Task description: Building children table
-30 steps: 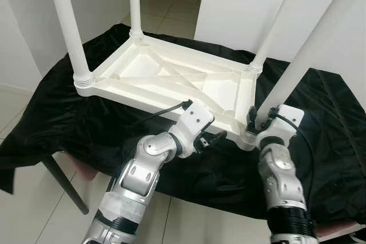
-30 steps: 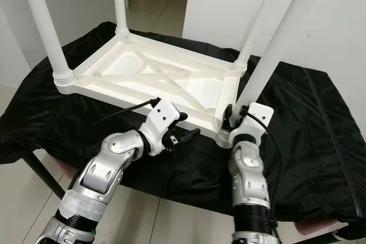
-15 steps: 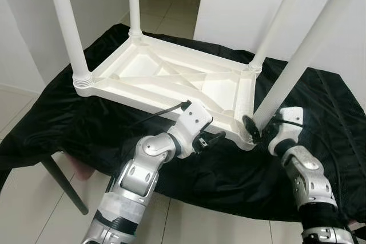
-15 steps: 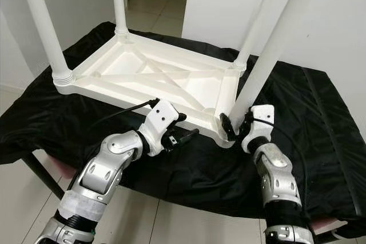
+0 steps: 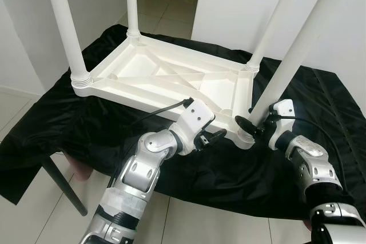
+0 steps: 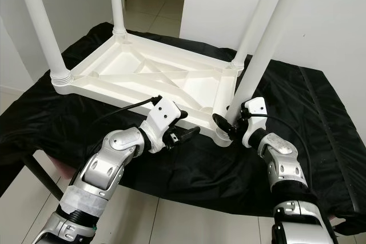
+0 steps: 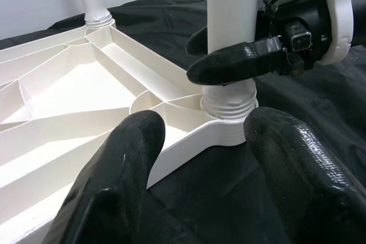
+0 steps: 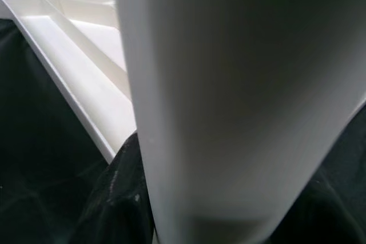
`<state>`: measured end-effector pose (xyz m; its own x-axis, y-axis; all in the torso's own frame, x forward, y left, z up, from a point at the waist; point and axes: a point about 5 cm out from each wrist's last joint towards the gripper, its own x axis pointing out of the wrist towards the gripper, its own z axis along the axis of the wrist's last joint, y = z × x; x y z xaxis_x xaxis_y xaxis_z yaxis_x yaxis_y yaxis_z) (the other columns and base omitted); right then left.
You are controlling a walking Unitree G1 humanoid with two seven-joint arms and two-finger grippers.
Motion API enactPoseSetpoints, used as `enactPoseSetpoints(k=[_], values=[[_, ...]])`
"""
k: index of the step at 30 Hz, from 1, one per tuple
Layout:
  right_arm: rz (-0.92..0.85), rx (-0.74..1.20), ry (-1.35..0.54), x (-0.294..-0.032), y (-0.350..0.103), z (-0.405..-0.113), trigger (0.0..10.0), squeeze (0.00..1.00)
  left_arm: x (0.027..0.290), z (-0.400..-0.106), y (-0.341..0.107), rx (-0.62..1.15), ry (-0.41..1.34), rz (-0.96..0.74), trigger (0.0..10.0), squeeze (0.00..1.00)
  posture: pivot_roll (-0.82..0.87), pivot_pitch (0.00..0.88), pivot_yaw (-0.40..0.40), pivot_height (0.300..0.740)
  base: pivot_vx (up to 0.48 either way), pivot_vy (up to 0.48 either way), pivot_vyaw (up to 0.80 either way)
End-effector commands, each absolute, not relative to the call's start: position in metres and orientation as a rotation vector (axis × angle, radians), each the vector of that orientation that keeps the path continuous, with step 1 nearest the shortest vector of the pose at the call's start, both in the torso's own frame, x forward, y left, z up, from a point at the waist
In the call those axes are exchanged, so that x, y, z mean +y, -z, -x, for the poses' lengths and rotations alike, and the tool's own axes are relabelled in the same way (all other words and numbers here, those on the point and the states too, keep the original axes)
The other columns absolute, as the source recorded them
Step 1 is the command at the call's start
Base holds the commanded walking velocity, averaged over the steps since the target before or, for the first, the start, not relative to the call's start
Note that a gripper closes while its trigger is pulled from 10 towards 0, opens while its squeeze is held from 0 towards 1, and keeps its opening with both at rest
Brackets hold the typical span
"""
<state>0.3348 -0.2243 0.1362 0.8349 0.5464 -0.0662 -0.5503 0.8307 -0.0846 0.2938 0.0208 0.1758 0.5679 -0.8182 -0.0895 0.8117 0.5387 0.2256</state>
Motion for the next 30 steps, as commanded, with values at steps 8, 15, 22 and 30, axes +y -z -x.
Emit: enactPoseSetpoints(k=[8,15,22,30], values=[[0.090,0.090,-0.613,-0.228,-0.127,-0.331,0.0,0.00,0.020,-0.297,-0.178,-0.044,0.883,-0.251,10.0,0.00,0.03,0.000,-0.122,0.740,0.000,0.000,0.00],[-0.026,0.064,-0.513,-0.227,-0.127,-0.331,10.0,0.00,0.019,-0.293,-0.175,-0.034,0.882,-0.238,10.0,0.00,0.02,0.000,-0.125,0.740,0.000,0.000,0.00],[-0.018,0.093,-0.342,-0.223,-0.127,-0.329,10.0,0.00,0.017,-0.288,-0.171,-0.020,0.898,-0.229,10.0,0.00,-0.01,0.000,-0.116,0.740,0.000,0.000,0.00],[-0.094,0.095,-0.023,-0.213,-0.126,-0.318,10.0,0.00,0.016,-0.286,-0.167,-0.005,0.908,-0.222,10.0,0.00,-0.03,0.000,-0.118,0.740,0.000,0.000,0.00]])
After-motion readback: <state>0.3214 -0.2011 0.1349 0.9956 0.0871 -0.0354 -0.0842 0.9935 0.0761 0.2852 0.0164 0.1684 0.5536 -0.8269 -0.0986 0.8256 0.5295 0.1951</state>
